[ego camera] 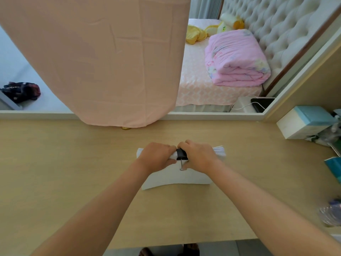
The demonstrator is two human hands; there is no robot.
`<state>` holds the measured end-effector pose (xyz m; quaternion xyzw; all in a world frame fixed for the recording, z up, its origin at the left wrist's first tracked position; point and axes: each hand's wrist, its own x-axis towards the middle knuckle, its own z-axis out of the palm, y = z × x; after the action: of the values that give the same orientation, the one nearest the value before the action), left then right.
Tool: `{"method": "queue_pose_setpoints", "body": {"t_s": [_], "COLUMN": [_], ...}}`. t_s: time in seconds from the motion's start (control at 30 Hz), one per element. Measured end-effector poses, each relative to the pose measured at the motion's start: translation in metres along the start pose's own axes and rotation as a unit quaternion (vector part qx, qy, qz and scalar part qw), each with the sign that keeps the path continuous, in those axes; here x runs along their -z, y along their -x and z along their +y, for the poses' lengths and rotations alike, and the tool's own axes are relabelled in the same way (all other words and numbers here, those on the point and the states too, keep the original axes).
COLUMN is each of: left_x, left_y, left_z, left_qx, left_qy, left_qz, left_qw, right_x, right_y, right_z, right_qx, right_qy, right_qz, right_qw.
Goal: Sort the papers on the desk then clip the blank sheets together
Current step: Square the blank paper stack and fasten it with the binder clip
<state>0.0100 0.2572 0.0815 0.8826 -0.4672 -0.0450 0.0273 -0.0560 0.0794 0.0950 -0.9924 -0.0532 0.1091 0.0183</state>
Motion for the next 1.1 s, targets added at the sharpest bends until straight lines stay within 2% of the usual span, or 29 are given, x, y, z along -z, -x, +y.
{"method": "queue_pose_setpoints", "body": {"t_s": [0.07, 0.2, 0.3, 0.37, 0.47, 0.53, 0.6, 0.67, 0.7, 0.73, 0.77, 0.8, 0.87, 0.93, 0.97, 1.0, 1.03, 1.1], "left_x": [0.002, 0.007, 0.020, 0.028, 0.026, 0.023, 0.025, 0.032, 0.036, 0.039, 0.042, 0.043, 0.044, 0.042, 0.038, 0.033, 0.028, 0.015], "left_y": [0.000, 0.005, -0.004, -0.016, -0.032, -0.035, -0.035, -0.032, -0.030, -0.028, -0.026, -0.024, -0.020, -0.017, -0.015, -0.013, -0.011, -0.005], "left_z": [0.000, -0.004, 0.009, 0.026, 0.036, 0.031, 0.022, 0.012, 0.006, 0.001, -0.004, -0.007, -0.007, -0.005, -0.003, -0.002, -0.002, -0.005], "left_qx": [0.000, 0.026, 0.039, 0.044, 0.063, 0.073, 0.087, 0.114, 0.131, 0.151, 0.171, 0.189, 0.218, 0.245, 0.269, 0.297, 0.328, 0.393], "left_qy": [0.003, 0.028, 0.079, 0.100, 0.094, 0.091, 0.128, 0.201, 0.245, 0.301, 0.364, 0.422, 0.514, 0.595, 0.635, 0.664, 0.680, 0.693], "left_qz": [-0.011, -0.038, -0.005, -0.009, -0.061, -0.064, -0.055, -0.043, -0.041, -0.039, -0.037, -0.033, -0.017, -0.008, -0.007, -0.006, -0.005, -0.007], "left_qw": [1.000, 0.999, 0.996, 0.994, 0.992, 0.991, 0.986, 0.972, 0.960, 0.941, 0.915, 0.886, 0.830, 0.765, 0.724, 0.686, 0.655, 0.604], "right_x": [0.002, 0.023, 0.026, 0.026, 0.025, 0.017, 0.002, -0.009, -0.018, -0.023, -0.029, -0.036, -0.053, -0.060, -0.063, -0.064, -0.068, -0.071], "right_y": [0.000, 0.006, 0.009, 0.007, 0.006, 0.010, 0.015, 0.024, 0.027, 0.030, 0.032, 0.034, 0.039, 0.042, 0.042, 0.042, 0.040, 0.035], "right_z": [0.005, 0.027, 0.035, 0.032, 0.034, 0.044, 0.056, 0.061, 0.063, 0.063, 0.061, 0.059, 0.053, 0.043, 0.041, 0.042, 0.046, 0.052], "right_qx": [0.000, -0.036, -0.038, -0.029, -0.026, -0.039, -0.076, -0.179, -0.248, -0.318, -0.369, -0.375, -0.297, -0.249, -0.250, -0.248, -0.249, -0.254], "right_qy": [-0.014, -0.019, -0.014, -0.010, -0.031, -0.063, -0.090, -0.189, -0.292, -0.411, -0.534, -0.646, -0.806, -0.870, -0.883, -0.885, -0.877, -0.841], "right_qz": [-0.006, -0.086, -0.085, -0.056, 0.010, 0.109, 0.231, 0.308, 0.324, 0.308, 0.258, 0.199, 0.089, 0.031, 0.010, -0.013, -0.028, -0.049], "right_qw": [1.000, 0.995, 0.996, 0.998, 0.999, 0.991, 0.966, 0.915, 0.865, 0.797, 0.715, 0.635, 0.504, 0.424, 0.397, 0.394, 0.411, 0.476]}}
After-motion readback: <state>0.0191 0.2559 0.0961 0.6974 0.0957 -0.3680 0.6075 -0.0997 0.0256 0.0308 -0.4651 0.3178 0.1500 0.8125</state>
